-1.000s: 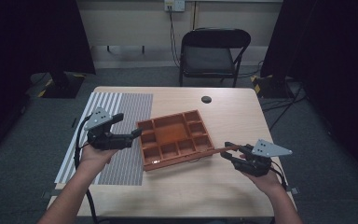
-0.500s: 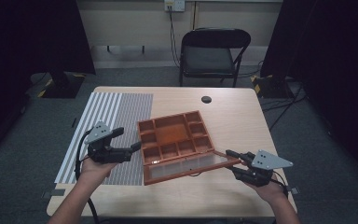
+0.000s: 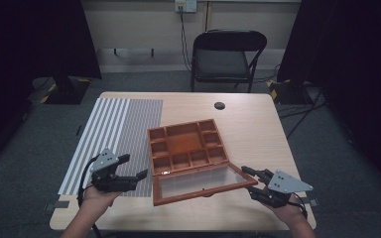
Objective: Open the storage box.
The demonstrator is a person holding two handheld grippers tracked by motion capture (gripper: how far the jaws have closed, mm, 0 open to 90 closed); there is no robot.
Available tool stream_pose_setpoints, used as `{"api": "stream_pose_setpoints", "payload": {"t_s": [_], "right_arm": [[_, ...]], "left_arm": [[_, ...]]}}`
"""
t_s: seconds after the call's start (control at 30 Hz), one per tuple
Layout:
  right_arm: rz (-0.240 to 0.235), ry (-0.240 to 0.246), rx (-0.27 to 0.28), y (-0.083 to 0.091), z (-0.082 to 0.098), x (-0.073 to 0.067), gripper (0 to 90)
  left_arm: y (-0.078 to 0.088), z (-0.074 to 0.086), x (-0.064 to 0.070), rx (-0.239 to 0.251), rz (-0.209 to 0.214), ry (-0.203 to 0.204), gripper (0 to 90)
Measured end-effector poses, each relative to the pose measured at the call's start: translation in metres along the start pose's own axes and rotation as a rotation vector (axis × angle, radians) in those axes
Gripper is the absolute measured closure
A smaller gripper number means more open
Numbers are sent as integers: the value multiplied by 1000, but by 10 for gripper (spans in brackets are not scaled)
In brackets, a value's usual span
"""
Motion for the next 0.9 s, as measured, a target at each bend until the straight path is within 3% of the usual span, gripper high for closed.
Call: {"api": "stream_pose_setpoints", "payload": {"t_s": [0.03,0.17,0.4,0.53,0.73,0.9], "right_arm": [[-17,-20,-4,1,0,0,558],[-11,-24,-8,6,4,-1,553],[3,-32,1,18,11,-7,555],[2,-25,-22,24,18,-14,556],[-4,-9,-72,28,31,-22,560],[-10,-23,-95,32,41,-25,560]], "left_arm": [[0,4,1,-10,-5,-14,139],[2,21,10,-25,10,-59,139],[3,44,44,-23,70,-119,134],[3,52,50,-22,81,-112,134],[4,63,41,-14,64,-28,135],[7,67,32,-5,53,0,134]]}}
Point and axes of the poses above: each handheld gripper's, and its own axes: y roughly backward along the jaws, z roughly out of its underside, x roughly to its right, the point moved 4 cm from there along -y, roughly forward along the jaws
